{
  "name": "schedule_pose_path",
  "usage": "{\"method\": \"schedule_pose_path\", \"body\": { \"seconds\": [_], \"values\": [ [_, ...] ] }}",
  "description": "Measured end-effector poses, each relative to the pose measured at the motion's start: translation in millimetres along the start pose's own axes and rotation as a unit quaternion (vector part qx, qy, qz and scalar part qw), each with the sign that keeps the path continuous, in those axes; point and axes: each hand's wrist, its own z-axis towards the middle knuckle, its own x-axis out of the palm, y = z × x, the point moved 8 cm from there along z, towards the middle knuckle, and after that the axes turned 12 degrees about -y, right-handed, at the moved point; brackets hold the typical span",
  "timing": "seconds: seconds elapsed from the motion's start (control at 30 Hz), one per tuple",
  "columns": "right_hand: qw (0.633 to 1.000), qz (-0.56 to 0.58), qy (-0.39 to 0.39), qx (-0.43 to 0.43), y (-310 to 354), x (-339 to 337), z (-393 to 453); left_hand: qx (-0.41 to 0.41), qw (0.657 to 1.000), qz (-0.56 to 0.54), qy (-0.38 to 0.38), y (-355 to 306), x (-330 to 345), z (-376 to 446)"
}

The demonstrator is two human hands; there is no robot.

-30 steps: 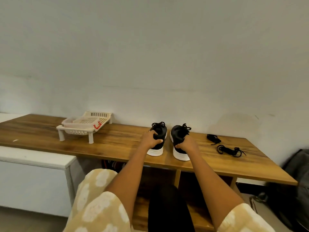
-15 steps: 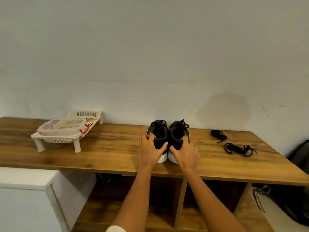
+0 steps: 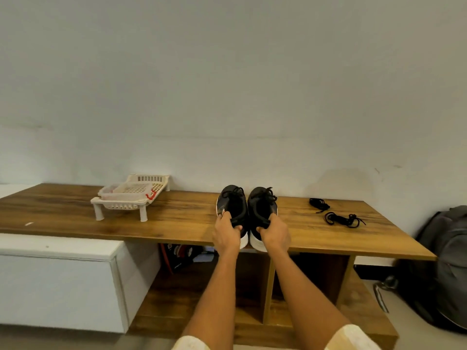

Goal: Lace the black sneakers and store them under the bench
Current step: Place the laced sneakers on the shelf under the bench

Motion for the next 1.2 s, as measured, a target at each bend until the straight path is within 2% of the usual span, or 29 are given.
{"method": "schedule_pose_path", "body": {
  "seconds": [0.2,0.3,0.43,0.67,0.9,1.2],
  "values": [
    [0.999,0.037,-0.027,-0.02,15.2,-31.4,-109.2,0.021,0.995,-0.004,-0.099,17.4,-93.7,-79.6],
    [0.998,0.063,-0.028,-0.014,5.9,-31.2,-172.1,0.031,0.994,0.002,-0.107,45.6,-128.0,-120.9],
    [0.997,0.075,-0.013,-0.011,-20.6,-14.8,-248.9,-0.002,0.995,0.011,-0.099,103.6,-152.0,-172.9],
    [0.996,0.077,-0.007,-0.044,-44.9,0.0,-316.5,-0.059,0.99,-0.019,-0.125,159.1,-170.1,-220.0],
    [0.998,0.042,0.025,-0.027,-70.8,24.2,-330.8,-0.053,0.993,0.009,-0.106,182.4,-161.5,-234.8],
    [0.999,0.002,0.036,0.01,-83.9,62.9,-251.5,-0.041,0.999,0.032,-0.017,175.6,-79.9,-167.9]
  ]
}}
